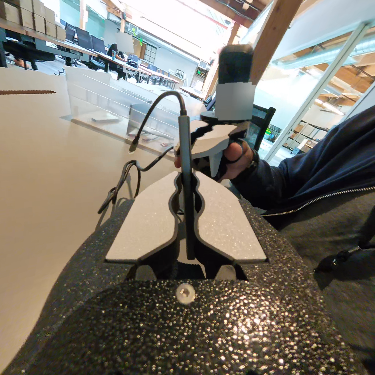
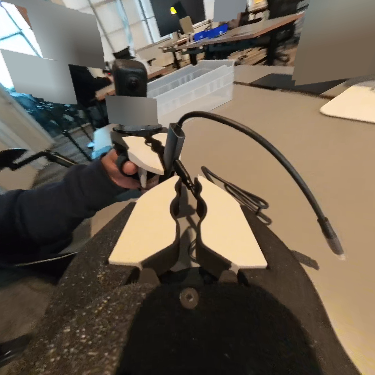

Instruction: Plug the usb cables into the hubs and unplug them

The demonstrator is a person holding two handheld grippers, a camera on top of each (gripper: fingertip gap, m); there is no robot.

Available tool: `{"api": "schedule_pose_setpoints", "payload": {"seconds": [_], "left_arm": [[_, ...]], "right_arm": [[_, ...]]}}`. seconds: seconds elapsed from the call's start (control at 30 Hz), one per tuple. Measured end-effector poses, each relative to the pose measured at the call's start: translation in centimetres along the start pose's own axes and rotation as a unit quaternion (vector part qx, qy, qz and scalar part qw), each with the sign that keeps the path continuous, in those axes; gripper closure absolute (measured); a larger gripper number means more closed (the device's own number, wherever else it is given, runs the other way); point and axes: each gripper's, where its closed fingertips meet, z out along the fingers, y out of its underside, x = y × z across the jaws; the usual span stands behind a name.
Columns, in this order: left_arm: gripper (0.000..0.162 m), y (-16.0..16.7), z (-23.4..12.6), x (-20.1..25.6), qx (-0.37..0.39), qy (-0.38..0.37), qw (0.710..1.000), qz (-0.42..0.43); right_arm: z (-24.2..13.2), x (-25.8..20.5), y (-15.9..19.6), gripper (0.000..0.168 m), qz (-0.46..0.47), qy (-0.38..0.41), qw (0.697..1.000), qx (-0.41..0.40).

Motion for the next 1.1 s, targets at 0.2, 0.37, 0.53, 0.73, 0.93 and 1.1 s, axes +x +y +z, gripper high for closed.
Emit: {"api": "schedule_pose_setpoints", "payload": {"seconds": [0.2,0.37,0.53,0.73,0.93,1.1], "left_arm": [[0.152,1.2,0.5,0.7,-0.046,0.014,0.998,0.028],[0.152,1.7,0.7,0.4,-0.067,0.009,0.998,0.019],[0.153,2.4,0.5,0.3,-0.092,0.015,0.996,-0.001],[0.152,4.3,0.7,0.4,-0.161,0.021,0.987,0.001],[0.152,4.3,0.5,0.4,-0.161,0.023,0.987,-0.004],[0.151,3.8,0.5,0.1,-0.144,0.010,0.990,0.001]], "right_arm": [[-0.3,-1.0,1.7,0.156,0.022,-0.067,0.995,-0.068],[-0.3,-1.0,2.4,0.160,0.012,-0.070,0.993,-0.090],[-0.1,-1.1,3.1,0.161,0.018,-0.079,0.991,-0.104],[-0.4,-1.3,5.0,0.162,0.003,-0.103,0.978,-0.181],[-0.2,-1.4,4.9,0.162,-0.001,-0.115,0.973,-0.202],[-0.1,-1.4,4.6,0.162,0.000,-0.123,0.972,-0.203]]}}
